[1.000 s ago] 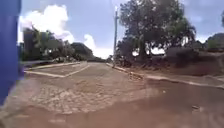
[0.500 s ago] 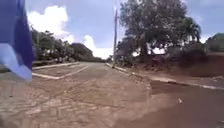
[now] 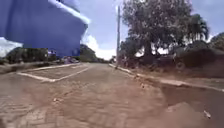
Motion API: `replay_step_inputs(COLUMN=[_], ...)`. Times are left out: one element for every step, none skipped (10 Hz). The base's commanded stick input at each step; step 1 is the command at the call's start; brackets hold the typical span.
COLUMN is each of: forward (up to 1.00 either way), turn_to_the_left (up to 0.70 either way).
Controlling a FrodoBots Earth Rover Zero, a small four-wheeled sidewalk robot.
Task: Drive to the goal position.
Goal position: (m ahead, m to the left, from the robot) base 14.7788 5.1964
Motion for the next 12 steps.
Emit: replay_step_inputs(forward=[1.00,1.00,1.00,1.00,1.00,1.00,1.00,1.00,1.00,1.00,1.00,1.00], turn_to_the_left=[0.05,0.27,0.26,0.05,0.00,0.00,0.00,0.00,0.00,0.00,0.00,0.00])
